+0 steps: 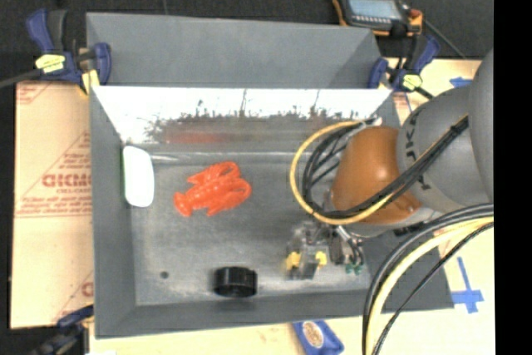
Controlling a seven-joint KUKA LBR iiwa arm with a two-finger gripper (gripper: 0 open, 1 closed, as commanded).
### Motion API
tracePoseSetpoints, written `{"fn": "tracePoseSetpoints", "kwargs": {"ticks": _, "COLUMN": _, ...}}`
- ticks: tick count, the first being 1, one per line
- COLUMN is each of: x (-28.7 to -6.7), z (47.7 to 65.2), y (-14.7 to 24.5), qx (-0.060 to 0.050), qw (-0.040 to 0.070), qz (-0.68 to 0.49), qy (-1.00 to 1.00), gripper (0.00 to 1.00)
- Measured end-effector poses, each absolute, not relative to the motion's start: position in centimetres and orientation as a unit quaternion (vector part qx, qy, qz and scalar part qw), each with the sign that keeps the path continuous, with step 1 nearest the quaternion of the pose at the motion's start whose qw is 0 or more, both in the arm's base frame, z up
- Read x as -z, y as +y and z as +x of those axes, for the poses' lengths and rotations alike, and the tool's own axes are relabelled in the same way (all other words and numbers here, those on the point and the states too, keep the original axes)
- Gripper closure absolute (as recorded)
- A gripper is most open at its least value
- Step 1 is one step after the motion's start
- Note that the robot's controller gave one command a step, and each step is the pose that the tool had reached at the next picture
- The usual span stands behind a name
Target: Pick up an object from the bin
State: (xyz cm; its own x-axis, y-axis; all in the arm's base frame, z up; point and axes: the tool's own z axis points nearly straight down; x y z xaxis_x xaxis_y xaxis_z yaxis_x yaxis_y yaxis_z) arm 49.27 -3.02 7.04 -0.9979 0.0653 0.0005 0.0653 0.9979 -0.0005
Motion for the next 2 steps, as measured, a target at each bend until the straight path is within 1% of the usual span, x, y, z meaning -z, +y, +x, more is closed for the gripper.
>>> {"fn": "tracePoseSetpoints", "kwargs": {"ticks": 1, "x": -7.0, "z": 49.3, "y": -3.0, "qx": 0.000, "qw": 0.000, "qz": -0.032, "qy": -0.999, "gripper": 1.00}}
{"fn": "tracePoseSetpoints", "kwargs": {"ticks": 2, "x": -13.3, "z": 50.0, "y": -2.8, "qx": 0.000, "qw": 0.002, "qz": -0.024, "qy": -1.000, "gripper": 1.00}}
